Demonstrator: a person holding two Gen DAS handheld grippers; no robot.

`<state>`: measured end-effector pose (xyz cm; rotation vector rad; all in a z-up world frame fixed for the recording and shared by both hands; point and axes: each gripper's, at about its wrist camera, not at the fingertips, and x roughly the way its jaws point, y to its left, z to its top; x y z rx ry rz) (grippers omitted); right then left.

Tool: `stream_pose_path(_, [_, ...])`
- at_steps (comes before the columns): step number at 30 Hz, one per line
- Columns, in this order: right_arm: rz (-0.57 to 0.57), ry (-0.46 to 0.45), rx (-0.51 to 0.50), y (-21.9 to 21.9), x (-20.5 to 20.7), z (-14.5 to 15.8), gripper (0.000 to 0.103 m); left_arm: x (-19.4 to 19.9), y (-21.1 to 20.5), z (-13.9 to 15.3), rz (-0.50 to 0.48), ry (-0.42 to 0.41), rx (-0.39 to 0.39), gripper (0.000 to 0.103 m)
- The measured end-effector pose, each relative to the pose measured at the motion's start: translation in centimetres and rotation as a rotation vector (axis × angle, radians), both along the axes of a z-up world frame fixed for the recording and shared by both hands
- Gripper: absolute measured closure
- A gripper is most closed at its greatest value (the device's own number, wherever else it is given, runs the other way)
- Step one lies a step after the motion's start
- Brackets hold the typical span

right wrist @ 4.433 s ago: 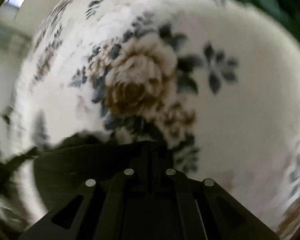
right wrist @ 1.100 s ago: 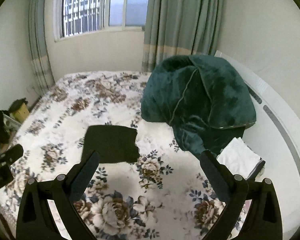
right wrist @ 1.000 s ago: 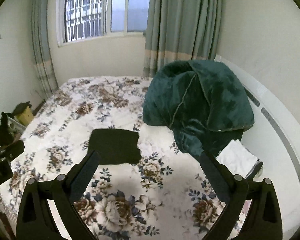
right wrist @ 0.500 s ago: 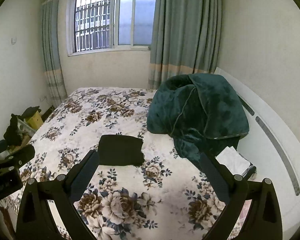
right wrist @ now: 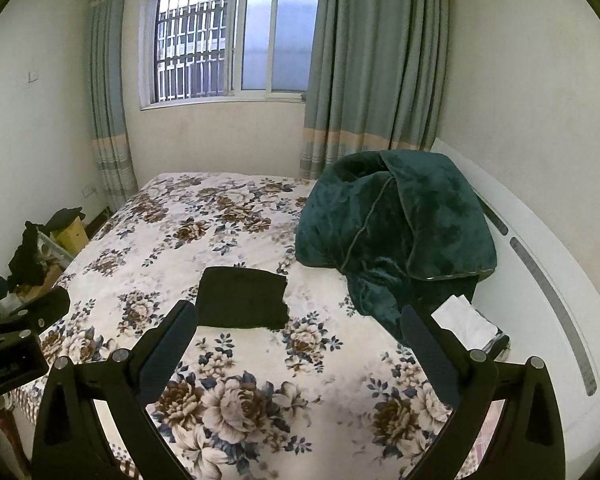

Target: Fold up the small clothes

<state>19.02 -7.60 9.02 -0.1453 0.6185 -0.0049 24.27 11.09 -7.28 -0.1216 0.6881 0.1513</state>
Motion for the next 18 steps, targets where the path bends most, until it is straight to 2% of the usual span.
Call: stream_pose_path(18, [0.018,-0.005,0.001,-0.13,0.68,0.19,0.000,0.08,-0.41,0.31,0.006,0.001,0.014,0.002])
